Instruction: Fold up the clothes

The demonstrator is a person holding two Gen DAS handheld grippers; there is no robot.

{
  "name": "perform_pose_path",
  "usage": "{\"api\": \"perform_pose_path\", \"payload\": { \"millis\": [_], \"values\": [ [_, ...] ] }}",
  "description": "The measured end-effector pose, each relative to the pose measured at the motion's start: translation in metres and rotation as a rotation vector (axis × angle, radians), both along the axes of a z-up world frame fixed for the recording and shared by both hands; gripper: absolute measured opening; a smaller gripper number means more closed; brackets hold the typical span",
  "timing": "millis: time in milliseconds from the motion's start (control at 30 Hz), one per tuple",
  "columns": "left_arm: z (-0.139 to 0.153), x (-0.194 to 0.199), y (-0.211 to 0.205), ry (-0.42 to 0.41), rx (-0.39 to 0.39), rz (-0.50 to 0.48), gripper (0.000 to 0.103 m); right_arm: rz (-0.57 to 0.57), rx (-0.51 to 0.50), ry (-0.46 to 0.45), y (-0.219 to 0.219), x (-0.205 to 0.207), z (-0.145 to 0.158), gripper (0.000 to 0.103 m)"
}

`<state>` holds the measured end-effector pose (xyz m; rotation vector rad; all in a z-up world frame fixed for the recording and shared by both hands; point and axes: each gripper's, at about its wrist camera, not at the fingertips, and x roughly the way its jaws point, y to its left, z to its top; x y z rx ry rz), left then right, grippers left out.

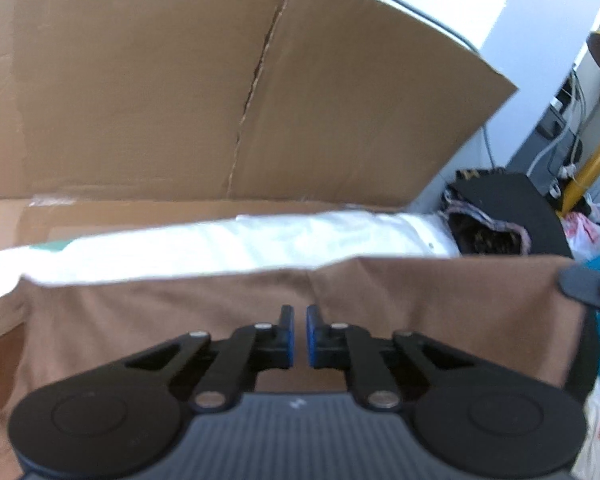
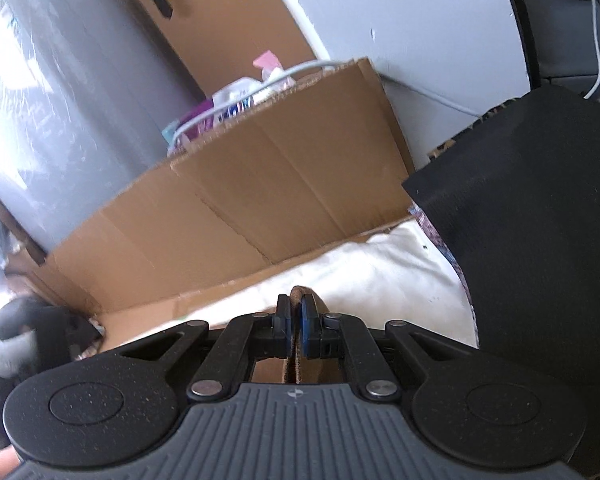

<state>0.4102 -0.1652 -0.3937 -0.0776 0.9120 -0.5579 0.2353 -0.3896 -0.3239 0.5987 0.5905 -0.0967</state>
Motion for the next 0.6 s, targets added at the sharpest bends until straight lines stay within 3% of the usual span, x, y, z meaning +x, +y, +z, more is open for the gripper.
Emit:
{"api": "perform_pose_path", "payload": {
  "millis": [267, 600],
  "values": [
    [-0.017, 0.021, -0.021, -0.003, 0.017, 0.01, 0.004, 0.021, 0.052, -0.024, 0.002, 0.001, 0.007, 0.002],
    [-0.037, 0.021, -0.033, -0.015, 0.07, -0.02, 0.002, 0.07, 0.091, -0.035, 0.013, 0.004, 0.005, 0.002]
  ]
}}
